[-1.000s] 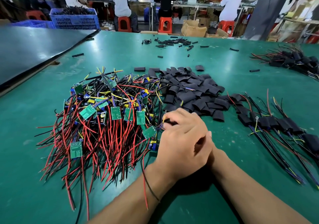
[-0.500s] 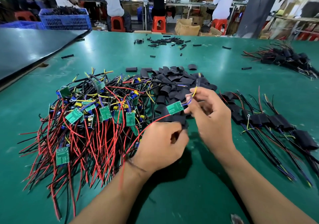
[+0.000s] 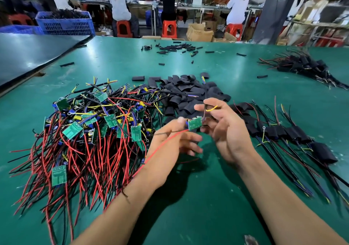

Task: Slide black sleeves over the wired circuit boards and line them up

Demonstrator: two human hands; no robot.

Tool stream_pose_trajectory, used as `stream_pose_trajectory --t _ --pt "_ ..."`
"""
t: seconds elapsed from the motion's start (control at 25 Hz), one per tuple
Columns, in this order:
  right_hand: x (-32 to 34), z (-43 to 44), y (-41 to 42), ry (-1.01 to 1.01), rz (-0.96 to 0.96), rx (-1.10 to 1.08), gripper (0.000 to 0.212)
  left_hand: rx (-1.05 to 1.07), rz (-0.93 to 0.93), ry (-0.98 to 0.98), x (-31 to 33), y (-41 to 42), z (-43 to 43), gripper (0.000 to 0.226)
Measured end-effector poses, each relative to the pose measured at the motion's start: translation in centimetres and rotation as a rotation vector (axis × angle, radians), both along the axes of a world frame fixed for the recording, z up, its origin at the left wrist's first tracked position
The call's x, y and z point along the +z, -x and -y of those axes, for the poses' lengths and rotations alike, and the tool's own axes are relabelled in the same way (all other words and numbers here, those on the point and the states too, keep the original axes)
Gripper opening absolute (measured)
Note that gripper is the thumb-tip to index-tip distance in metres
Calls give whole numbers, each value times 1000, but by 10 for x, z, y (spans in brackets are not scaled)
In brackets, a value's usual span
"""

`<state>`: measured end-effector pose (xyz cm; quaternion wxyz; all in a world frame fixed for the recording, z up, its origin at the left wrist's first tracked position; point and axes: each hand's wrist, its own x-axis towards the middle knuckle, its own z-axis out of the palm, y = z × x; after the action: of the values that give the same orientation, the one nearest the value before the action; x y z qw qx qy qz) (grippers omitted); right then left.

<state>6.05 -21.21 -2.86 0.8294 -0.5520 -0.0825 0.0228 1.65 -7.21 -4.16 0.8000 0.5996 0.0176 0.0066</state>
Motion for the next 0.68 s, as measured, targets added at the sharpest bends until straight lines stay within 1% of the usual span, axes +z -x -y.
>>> stream_pose_trajectory --t 0.04,0.08,0.2,0.28,0.32,0.44,0.56,0.64,0.68 --pt "2 1 1 -42 -25 32 15 -81 -58 121 3 0 -1 28" --pt "3 3 1 -50 -36 41 18 -147 -85 180 4 1 -2 31" --pt "5 2 1 -27 -83 52 30 -266 -68 273 4 6 -3 25" --pt "4 1 0 -25 -126 90 46 -297 -93 339 3 6 -4 36" --pt "4 1 0 -3 -131 107 50 -301 -112 359 4 5 -5 39" --pt "2 3 -1 3 -154 168 56 -274 -113 327 2 3 -4 33" --pt "1 7 -4 -24 -180 204 65 -208 -70 204 -1 3 0 38" --pt "1 8 -5 43 -163 214 65 -159 -49 119 -3 3 0 39" --pt "-1 8 -5 67 -144 211 62 -138 -35 93 -4 2 0 37"
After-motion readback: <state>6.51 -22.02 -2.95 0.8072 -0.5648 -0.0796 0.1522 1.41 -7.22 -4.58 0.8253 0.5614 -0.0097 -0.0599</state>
